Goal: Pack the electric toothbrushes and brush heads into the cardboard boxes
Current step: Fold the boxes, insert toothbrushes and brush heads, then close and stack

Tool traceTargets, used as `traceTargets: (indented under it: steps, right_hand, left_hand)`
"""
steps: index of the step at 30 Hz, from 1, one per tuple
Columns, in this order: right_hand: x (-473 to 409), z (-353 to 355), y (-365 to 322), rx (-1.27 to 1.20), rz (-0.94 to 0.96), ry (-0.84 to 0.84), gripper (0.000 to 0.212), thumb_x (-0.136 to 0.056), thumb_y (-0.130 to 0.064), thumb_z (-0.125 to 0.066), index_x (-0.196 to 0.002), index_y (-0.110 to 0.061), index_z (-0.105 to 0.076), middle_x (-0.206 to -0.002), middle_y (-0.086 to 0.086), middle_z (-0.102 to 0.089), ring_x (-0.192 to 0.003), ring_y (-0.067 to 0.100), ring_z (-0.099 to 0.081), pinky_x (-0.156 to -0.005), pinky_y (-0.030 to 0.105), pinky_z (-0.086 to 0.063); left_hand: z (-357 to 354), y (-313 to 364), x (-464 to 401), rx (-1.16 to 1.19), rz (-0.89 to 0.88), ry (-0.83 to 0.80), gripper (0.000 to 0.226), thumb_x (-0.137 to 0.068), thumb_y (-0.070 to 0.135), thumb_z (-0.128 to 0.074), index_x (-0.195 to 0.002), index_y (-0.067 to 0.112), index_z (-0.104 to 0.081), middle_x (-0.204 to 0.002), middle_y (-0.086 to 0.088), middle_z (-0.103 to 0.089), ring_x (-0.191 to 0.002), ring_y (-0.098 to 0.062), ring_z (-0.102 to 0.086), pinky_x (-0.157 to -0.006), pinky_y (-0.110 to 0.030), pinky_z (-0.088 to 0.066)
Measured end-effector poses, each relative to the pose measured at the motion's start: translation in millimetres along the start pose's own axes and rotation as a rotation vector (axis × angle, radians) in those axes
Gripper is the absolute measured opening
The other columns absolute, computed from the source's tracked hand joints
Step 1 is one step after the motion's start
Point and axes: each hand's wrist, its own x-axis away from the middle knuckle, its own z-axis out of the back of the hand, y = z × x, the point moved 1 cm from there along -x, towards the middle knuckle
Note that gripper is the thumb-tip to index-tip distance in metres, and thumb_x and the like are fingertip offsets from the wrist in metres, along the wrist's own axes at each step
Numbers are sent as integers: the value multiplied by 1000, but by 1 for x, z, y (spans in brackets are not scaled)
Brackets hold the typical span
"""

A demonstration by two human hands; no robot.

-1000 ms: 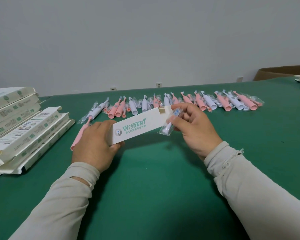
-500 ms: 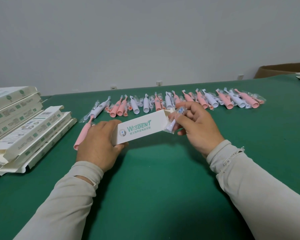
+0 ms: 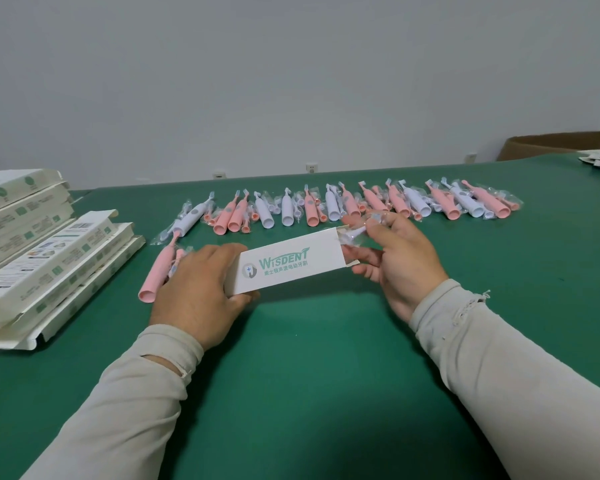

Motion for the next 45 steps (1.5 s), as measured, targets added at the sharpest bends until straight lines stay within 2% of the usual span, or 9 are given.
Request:
traceTargets:
  steps: [11, 16, 23, 27, 30, 33, 35, 40, 45]
  right_hand:
    - [4, -4, 7, 341, 251, 109, 9, -89, -21, -74, -92, -29, -77, -106, -3, -71, -73, 13, -72, -56, 22, -55]
    - [6, -6, 9, 457, 327, 189, 12, -89, -19, -72, -90, -31, -74, -103, -3, -64, -80, 16, -67, -78, 38, -60]
    - [4, -3, 8, 495, 282, 186, 16, -85, -15, -75, -86, -24, -61, -79, -3, -64, -51, 0, -51, -52, 13, -41]
    - [9, -10, 1, 491, 228, -55, 22, -92, -6, -59, -93, -28, -58, -95, -8, -74, -81, 9, -69, -72, 28, -57]
    - [9, -11, -1, 481, 97, -242, 20, -80, -27, -49, -98, -32, -56, -104, -9, -75, -87, 12, -66, -74, 30, -49]
    - [0, -2, -5, 422, 159, 2, 21, -75, -35, -55, -95, -31, -56, -98, -12, -76, -85, 3, -67, -70, 24, -46]
    - [-8, 7, -4, 407, 176, 203, 12, -87, -18, -56, -93, -28, -57, -93, -6, -76, -71, 1, -65, -65, 22, -48]
    - [-44, 1, 9, 965, 114, 94, 38, -95, -5, -50, -119, -31, -63, -118, -10, -62, -99, 12, -59, -99, 36, -51]
    - [-69, -12, 16, 1604, 44, -80, 47, -95, -16, -48, -139, -32, -48, -130, 12, -51, -115, 34, -53, -97, 43, -50]
  left_hand:
    - [-2, 3, 1, 19, 6, -30, 55, -78, 51, -74, -126, 42, -50, -115, 12, -57, -109, -16, -49, -89, -41, -48]
    - [-2, 4, 4, 61, 11, -13, 51, -77, 51, -74, -121, 43, -50, -105, 15, -56, -99, -13, -50, -84, -40, -49]
    - [-1, 7, 2, 43, 6, -23, 52, -76, 53, -74, -121, 43, -50, -105, 15, -56, -98, -14, -50, -83, -41, -50]
    - [-1, 3, 2, 27, 22, -17, 49, -78, 52, -72, -120, 43, -49, -105, 14, -56, -98, -14, -49, -79, -39, -49]
    - [0, 1, 1, 11, 41, 22, 47, -78, 50, -74, -119, 42, -51, -103, 12, -57, -95, -13, -46, -75, -35, -43]
    - [5, -1, 0, 8, 88, 70, 46, -79, 47, -74, -118, 40, -52, -107, 9, -58, -99, -18, -49, -75, -38, -46]
    - [9, -1, -1, 20, 145, 129, 40, -80, 44, -74, -112, 39, -51, -105, 8, -56, -101, -24, -52, -74, -43, -50]
    - [10, -2, -2, 17, 219, 183, 36, -81, 42, -74, -109, 36, -51, -99, 7, -49, -102, -30, -52, -70, -44, -48]
    - [6, -3, 0, 30, 208, 175, 39, -81, 42, -74, -114, 35, -53, -106, 5, -56, -103, -27, -52, -76, -44, -49]
